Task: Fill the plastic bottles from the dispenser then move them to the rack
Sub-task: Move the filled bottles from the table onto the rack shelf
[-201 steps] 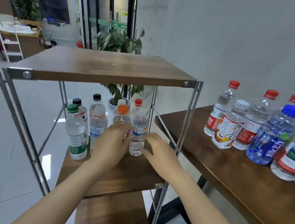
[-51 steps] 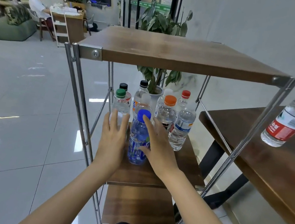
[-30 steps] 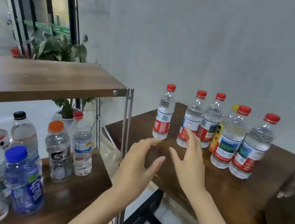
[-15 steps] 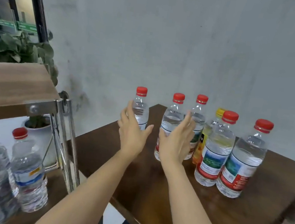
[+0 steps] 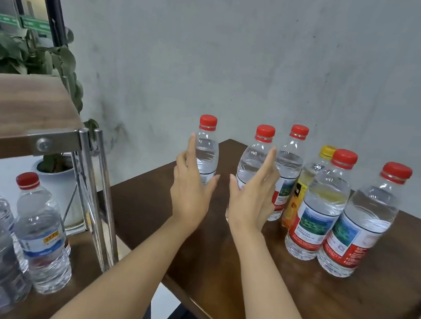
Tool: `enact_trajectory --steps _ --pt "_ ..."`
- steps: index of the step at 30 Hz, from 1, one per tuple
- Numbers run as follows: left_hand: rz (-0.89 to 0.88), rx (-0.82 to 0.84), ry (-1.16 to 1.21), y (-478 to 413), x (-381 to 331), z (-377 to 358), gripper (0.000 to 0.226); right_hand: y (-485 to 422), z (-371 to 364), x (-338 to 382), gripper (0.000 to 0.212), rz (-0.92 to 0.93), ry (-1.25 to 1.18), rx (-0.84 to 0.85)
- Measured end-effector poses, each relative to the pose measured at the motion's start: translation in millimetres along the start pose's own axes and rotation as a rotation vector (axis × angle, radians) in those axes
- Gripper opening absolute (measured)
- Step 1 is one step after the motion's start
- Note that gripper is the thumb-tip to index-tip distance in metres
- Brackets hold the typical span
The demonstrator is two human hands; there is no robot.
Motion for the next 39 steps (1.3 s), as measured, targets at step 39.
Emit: enact_trajectory --steps 39 --pt "0.201 -0.174 0.036 198 66 306 0.091 286 35 123 0.108 0.333 -0.739 0.723"
Point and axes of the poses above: each hand's wrist, its own y-axis away from the middle knuckle, its own z-axis out of the back of the hand, x = y × z, the point moved 5 cm from there along -y, towards the middle knuckle, and after that the axes turned 9 degrees about y, right-handed, at the moved point
